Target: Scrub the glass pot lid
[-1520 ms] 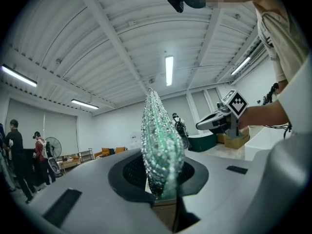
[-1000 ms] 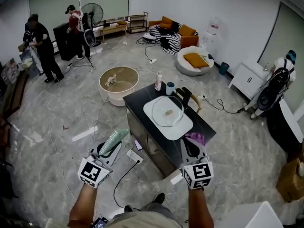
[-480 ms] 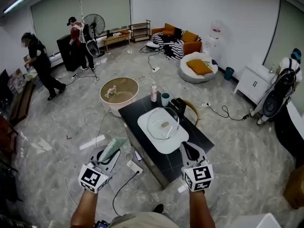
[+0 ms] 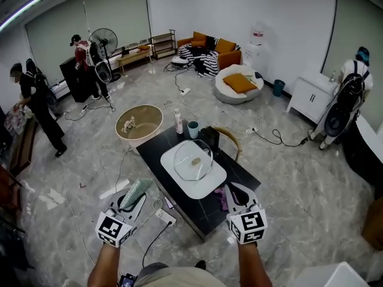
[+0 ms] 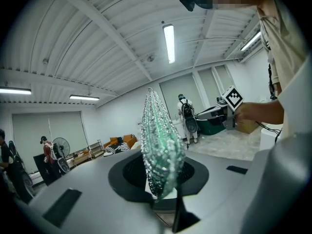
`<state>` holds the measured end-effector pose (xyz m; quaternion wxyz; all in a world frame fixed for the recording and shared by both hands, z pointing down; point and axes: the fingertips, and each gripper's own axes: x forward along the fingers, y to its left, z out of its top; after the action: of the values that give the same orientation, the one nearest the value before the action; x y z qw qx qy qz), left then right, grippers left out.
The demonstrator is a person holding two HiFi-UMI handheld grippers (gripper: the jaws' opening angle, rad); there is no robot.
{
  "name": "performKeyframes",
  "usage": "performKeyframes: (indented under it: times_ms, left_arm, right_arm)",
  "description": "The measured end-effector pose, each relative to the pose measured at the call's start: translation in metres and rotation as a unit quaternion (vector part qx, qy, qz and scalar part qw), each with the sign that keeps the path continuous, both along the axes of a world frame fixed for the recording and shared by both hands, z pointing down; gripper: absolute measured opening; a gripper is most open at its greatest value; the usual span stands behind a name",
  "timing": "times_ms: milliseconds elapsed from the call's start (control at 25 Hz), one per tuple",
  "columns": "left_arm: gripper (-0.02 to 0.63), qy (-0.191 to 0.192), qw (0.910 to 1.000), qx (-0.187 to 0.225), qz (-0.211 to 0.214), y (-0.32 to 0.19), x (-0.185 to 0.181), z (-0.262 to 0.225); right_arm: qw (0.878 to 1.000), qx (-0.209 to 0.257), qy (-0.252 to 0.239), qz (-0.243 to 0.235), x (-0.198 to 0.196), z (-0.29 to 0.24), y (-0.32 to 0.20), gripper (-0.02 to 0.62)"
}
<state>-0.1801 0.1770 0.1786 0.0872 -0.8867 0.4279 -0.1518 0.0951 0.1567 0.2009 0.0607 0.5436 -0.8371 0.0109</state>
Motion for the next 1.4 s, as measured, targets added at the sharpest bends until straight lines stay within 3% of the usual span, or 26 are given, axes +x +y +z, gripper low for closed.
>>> performKeyframes:
  times_ms: [520, 920, 1400]
  left_arm:
    - [0.086, 0.017, 0.9989, -0.021, 0.038, -0.053, 0.025, 0.032]
    - [0.086, 0.056, 0.9924, -0.036, 0.104, -0.156, 0.041, 0.058]
    - [0.086, 0.063, 0.9837, -0.068, 0.154, -0.282, 0.048, 0.09]
  right_arm:
    - [0.999, -0.027, 0.016, 0.028, 0.026, 0.023, -0.027, 0.025]
    - [0.994, -0.04, 0.053, 0.089, 0.031, 0.019, -0.076, 0.025]
    - [0.988, -0.054, 0.059, 0.131, 0.008, 0.027, -0.153, 0.025]
